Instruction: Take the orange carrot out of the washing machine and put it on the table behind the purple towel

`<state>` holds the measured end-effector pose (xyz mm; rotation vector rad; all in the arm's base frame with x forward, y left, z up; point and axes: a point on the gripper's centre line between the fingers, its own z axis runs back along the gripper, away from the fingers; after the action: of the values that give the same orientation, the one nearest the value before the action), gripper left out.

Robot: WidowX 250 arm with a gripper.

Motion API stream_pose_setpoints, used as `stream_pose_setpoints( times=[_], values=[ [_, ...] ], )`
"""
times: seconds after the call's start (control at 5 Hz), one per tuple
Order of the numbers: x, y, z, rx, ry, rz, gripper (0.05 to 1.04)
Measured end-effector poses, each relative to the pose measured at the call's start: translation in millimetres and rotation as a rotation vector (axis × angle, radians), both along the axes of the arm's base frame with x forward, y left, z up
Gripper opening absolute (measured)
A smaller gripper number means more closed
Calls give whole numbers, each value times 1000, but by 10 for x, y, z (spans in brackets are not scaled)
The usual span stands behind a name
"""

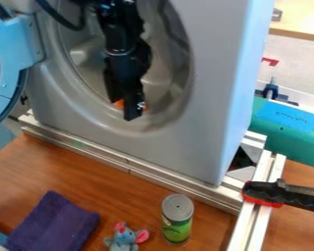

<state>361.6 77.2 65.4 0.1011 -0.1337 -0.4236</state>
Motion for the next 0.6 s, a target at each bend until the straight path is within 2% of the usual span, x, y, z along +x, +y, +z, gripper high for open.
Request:
stream_pose_setpoints(
  times=[0.2,0.4,0.6],
  values=[
    [87,-60,-30,96,-1,-89,1001],
    [116,-56,-4,187,1,-125,1001],
    [145,-54,18,237,-6,-153,1001]
  ],
)
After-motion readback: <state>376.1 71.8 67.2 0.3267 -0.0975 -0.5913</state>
